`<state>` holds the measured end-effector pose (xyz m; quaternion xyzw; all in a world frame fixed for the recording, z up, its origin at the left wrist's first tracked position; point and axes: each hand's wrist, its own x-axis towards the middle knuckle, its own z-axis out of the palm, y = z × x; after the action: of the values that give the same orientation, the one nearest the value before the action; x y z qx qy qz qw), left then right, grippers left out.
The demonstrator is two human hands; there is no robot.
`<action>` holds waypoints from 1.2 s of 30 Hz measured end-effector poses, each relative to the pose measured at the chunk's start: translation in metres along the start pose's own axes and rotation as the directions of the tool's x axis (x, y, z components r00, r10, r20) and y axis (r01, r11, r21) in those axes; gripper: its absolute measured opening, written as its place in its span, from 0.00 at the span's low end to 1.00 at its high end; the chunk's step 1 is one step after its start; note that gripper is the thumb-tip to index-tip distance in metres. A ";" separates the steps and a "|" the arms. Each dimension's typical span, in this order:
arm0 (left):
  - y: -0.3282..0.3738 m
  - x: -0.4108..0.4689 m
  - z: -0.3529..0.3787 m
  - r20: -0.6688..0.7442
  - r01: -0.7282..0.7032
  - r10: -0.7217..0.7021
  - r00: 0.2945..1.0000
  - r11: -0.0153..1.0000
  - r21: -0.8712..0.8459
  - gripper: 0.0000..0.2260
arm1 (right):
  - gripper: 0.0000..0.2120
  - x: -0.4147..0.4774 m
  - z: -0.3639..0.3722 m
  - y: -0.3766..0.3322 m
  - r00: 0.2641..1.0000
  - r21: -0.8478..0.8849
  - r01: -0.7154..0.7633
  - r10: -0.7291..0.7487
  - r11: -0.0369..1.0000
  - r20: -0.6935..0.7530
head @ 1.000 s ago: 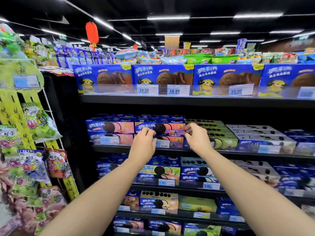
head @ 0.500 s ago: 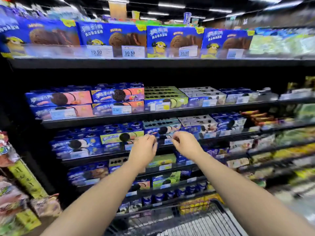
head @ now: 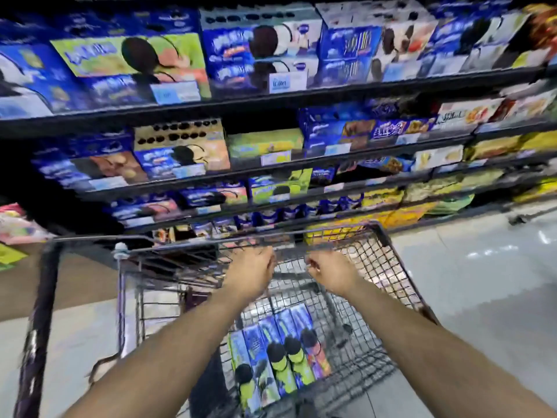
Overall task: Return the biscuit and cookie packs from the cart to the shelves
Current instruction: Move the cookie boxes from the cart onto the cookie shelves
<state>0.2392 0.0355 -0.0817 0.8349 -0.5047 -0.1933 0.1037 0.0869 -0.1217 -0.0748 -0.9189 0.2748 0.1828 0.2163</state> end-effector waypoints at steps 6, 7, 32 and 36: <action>-0.031 -0.014 0.132 0.259 0.215 -0.218 0.941 0.976 0.037 0.17 | 0.19 0.049 0.123 0.050 0.972 -0.144 0.061 -0.026 0.988 0.234; -0.033 -0.016 0.152 0.303 0.223 -0.231 0.924 0.973 0.062 0.20 | 0.22 0.057 0.141 0.058 0.956 -0.180 0.081 -0.026 0.980 0.291; -0.041 -0.033 0.306 0.497 0.171 -0.215 0.841 0.976 0.134 0.38 | 0.29 0.128 0.254 0.109 0.782 0.253 -0.196 -0.005 0.947 0.624; -0.038 -0.034 0.308 0.496 0.181 -0.224 0.839 0.974 0.134 0.38 | 0.50 0.107 0.269 0.117 0.808 0.466 -0.384 0.046 0.797 0.587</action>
<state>0.1243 0.0898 -0.3668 0.8065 -0.4303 -0.3956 -0.0884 0.0442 -0.1220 -0.3838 -0.6816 0.3498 0.3723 0.5238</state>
